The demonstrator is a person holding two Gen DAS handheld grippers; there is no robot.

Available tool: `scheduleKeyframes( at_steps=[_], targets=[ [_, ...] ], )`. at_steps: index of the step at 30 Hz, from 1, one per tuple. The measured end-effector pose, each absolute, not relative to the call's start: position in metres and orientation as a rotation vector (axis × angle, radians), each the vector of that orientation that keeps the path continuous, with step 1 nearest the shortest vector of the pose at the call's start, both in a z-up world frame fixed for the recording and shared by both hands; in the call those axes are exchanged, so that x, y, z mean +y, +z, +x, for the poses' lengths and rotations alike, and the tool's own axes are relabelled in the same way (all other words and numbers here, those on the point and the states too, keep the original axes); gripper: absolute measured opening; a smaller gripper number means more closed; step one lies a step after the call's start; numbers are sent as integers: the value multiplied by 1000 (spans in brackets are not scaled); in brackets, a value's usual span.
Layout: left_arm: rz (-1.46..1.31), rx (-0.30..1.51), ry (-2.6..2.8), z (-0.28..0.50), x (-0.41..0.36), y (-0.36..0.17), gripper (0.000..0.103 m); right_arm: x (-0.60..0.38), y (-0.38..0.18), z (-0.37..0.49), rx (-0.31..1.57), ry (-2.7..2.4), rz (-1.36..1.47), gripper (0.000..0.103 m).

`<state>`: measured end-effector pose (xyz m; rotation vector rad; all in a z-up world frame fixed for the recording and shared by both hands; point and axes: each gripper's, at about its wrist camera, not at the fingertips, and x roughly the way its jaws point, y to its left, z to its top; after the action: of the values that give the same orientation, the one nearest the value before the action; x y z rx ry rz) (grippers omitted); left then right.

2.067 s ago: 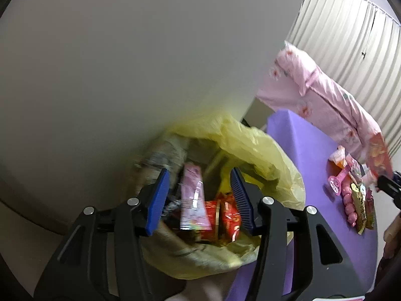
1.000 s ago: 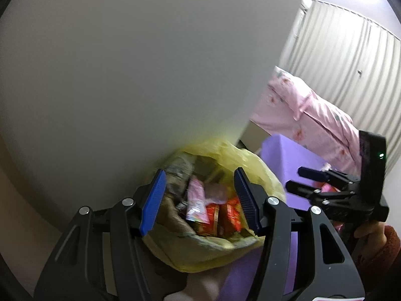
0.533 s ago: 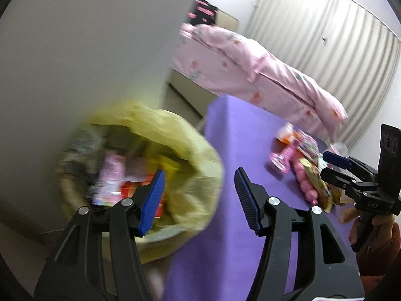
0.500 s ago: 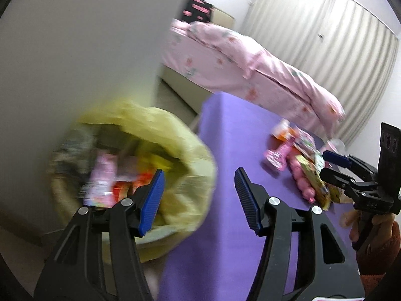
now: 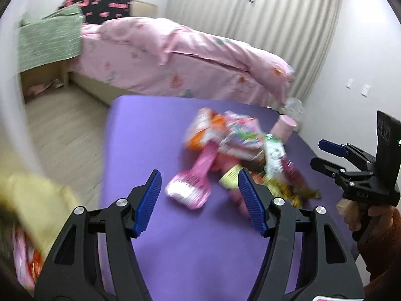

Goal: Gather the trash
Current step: 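Move both tools back over the table toward the wrapper pile, then grasp the pink Kleenex packet with the left tool while the right tool grasps the pink chip packet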

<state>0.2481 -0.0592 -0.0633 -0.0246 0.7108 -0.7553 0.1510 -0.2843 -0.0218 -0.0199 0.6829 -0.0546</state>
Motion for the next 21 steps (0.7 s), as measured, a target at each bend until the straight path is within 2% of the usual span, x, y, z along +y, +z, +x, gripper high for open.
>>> scheduleKeyframes(
  at_steps=[8, 13, 15, 17, 19, 21],
  targets=[
    [106, 803, -834, 312, -187, -63, 60, -340, -33, 149, 708, -265, 61, 70],
    [145, 931, -776, 344, -230, -83, 60, -358, -49, 145, 738, -261, 116, 70],
    [135, 962, -775, 347, -234, -89, 52, -362, -55, 143, 748, -254, 138, 70],
    [131, 954, -799, 343, -234, -89, 25, -366, -59, 143, 753, -238, 158, 70],
    [136, 932, -792, 336, -226, -85, 12, -368, -61, 142, 756, -233, 160, 70],
    [86, 915, -807, 329, -212, -74, 10, -367, -62, 141, 759, -228, 161, 70]
  ],
)
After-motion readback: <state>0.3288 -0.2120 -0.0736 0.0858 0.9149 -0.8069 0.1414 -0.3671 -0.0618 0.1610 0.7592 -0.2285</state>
